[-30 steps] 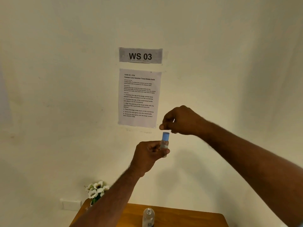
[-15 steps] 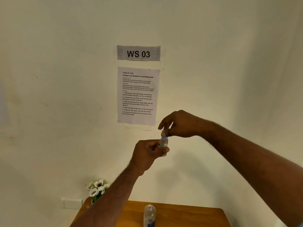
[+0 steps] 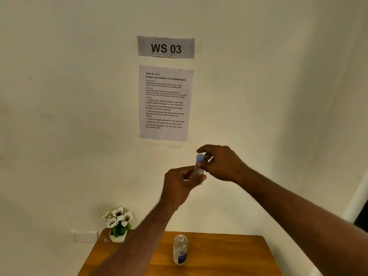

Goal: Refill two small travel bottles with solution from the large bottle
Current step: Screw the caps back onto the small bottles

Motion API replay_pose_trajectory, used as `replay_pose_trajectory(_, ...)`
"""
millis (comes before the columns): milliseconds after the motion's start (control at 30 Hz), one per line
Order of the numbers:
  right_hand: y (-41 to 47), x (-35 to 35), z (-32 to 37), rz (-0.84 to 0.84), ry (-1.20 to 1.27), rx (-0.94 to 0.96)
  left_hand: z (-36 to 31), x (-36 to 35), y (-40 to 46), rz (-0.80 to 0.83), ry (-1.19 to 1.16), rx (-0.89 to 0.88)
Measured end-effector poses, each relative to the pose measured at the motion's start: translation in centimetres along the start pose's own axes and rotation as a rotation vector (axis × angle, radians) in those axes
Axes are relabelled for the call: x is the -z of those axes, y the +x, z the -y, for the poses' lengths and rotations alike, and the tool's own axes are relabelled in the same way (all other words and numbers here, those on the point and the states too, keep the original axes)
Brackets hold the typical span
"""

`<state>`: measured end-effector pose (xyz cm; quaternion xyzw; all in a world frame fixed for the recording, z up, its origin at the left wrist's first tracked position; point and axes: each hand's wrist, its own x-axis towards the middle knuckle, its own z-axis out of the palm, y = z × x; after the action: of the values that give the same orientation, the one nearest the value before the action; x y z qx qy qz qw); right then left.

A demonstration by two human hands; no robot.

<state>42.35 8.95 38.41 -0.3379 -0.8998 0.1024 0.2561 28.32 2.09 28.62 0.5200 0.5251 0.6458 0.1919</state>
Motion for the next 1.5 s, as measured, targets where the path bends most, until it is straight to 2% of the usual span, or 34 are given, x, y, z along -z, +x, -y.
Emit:
replay_pose_trajectory(167, -2.8, -4.2, -1.7, -0.016, 0.242, -0.149, 1.7, 0.2, -1.2, 0.071, 0.015, -0.033)
replay_pose_trajectory(300, -5.4, -7.2, -2.8, -0.038, 0.277, -0.257, 4.1, -0.4, -2.7, 0.171, 0.038, 0.020)
replay_pose_trajectory(400, -7.3, -9.6, -4.5, -0.076, 0.267, -0.344, 7.0, -1.3, -4.1, 0.269, 0.092, 0.125)
replay_pose_trajectory(500, -9.1, -11.8, -7.3, -0.096, 0.240, -0.463, 10.2, -2.8, -5.5, 0.383, 0.375, 0.178)
replay_pose_trajectory(633, -10.6, -14.3, -12.4, -0.085, 0.224, -0.586, 14.2, -5.4, -6.1, 0.488, 0.745, 0.031)
replay_pose_trajectory(767, -11.4, -17.0, -18.7, -0.050, 0.183, -0.665, 18.4, -9.2, -5.7, 0.526, 0.905, -0.030)
replay_pose_trajectory(900, -12.0, -20.5, -25.7, -0.021, 0.193, -0.762, 22.4, -13.1, -5.2, 0.483, 1.013, -0.054)
replay_pose_trajectory(1133, -11.9, -27.5, -36.2, 0.045, 0.237, -0.875, 28.6, -17.8, -5.0, 0.508, 1.067, 0.115)
replay_pose_trajectory(1333, -11.0, -31.4, -41.1, 0.078, 0.261, -0.907, 32.4, -19.2, -5.0, 0.534, 1.114, 0.186)
replay_pose_trajectory(1500, -11.2, -33.0, -42.5, 0.106, 0.258, -0.895, 33.9, -19.2, -5.4, 0.543, 1.131, 0.214)
